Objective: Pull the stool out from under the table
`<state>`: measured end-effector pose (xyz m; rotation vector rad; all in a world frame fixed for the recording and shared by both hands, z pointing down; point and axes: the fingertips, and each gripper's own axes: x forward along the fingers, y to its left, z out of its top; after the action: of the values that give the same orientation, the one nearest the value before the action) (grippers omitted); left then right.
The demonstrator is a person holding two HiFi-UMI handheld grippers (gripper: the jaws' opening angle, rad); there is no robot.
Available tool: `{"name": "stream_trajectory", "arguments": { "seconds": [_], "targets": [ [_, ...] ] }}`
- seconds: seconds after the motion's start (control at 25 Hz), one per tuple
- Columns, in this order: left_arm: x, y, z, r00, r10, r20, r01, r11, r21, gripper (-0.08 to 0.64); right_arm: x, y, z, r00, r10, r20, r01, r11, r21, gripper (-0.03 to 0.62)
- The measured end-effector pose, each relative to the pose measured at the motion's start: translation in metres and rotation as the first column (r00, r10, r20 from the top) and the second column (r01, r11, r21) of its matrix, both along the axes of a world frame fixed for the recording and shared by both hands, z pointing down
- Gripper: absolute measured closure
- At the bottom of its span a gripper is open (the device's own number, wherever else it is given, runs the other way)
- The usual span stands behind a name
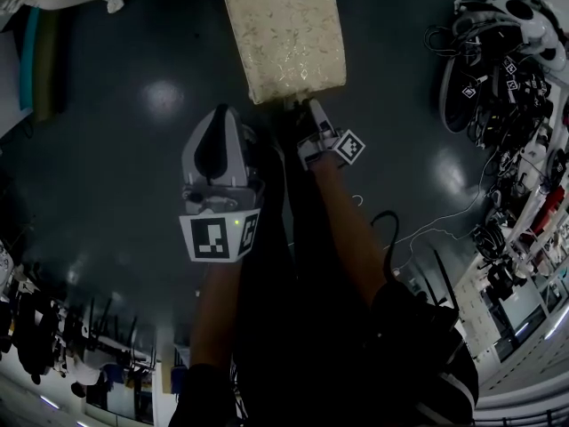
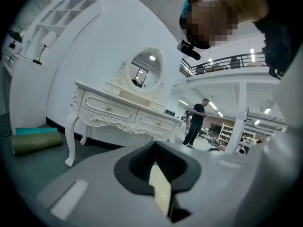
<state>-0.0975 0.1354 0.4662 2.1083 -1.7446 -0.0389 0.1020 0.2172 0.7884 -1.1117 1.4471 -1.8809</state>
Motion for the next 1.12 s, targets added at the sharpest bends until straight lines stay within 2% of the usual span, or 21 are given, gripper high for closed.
{"name": "stream_trajectory", "arguments": {
  "seconds": [0.16,0.44,0.92,1.12],
  "targets": [
    [0.001,-0.003,-0.012,1.0,-0.002,0.011,0.002,1.0,-0.006,0.554,0.001,0.005,-0.01,0.999,-0.017,-0.03,0.017,1.0,-0.023,0.317],
    [0.001,-0.007,-0.029,1.0,-0.007,0.003,0.007,1.0,-0.006,0.554,-0.001,0.007,-0.026,0.997,-0.054,-0.052,0.051,0.998,-0.044,0.366],
    [-0.002,-0.016,-0.053,1.0,-0.008,0.005,0.008,1.0,0.01,0.554,0.0,-0.006,-0.05,0.993,-0.064,-0.098,0.053,0.992,-0.112,0.556],
    [-0.011,-0.013,-0.06,0.999,-0.04,0.005,0.04,0.999,-0.009,0.554,-0.002,-0.011,-0.067,0.991,-0.092,-0.097,0.08,0.989,-0.122,0.578]
  ]
}}
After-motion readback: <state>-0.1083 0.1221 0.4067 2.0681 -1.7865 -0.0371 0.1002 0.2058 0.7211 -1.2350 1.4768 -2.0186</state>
